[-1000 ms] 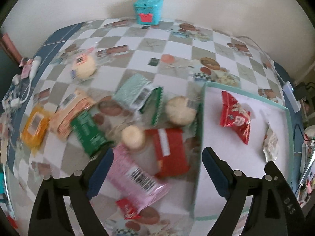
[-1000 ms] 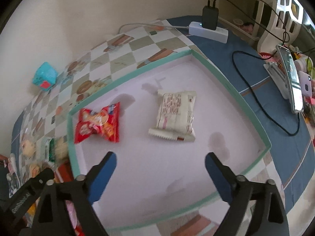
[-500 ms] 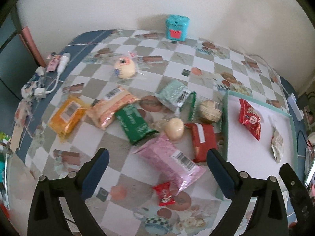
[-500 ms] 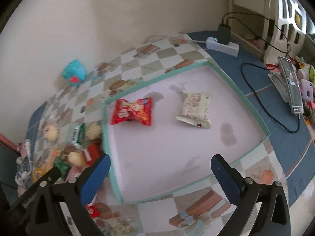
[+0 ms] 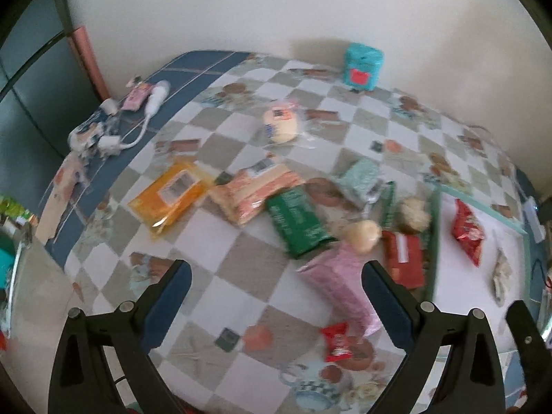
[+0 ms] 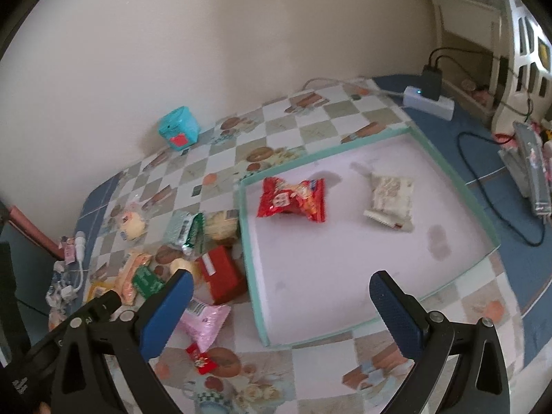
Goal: Organize snacks
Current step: 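Withdraw both grippers from the tray back toward the snack pile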
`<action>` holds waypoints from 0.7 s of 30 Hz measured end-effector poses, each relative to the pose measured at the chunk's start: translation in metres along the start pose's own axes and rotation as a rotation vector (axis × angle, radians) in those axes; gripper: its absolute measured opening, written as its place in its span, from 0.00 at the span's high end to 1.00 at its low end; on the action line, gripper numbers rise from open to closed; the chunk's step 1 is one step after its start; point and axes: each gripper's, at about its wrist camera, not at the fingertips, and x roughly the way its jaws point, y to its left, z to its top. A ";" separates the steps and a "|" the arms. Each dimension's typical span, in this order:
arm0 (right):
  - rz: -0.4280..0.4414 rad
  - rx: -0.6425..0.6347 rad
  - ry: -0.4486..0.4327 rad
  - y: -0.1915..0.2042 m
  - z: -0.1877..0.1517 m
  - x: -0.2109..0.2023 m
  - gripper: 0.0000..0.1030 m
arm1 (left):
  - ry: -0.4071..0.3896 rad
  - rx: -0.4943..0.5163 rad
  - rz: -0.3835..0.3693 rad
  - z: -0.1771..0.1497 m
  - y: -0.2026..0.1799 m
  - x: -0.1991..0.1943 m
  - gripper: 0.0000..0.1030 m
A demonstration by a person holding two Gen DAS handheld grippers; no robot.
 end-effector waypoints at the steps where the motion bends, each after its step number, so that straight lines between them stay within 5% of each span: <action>1: 0.005 -0.003 0.011 0.002 -0.001 0.002 0.00 | 0.015 -0.010 0.017 0.000 0.006 0.004 0.04; 10: 0.024 -0.115 0.077 0.036 -0.017 0.018 0.00 | 0.144 -0.110 0.036 -0.002 0.051 0.035 0.04; 21: -0.018 -0.226 0.276 0.059 -0.047 0.061 0.00 | 0.296 -0.003 -0.041 -0.014 0.021 0.068 0.04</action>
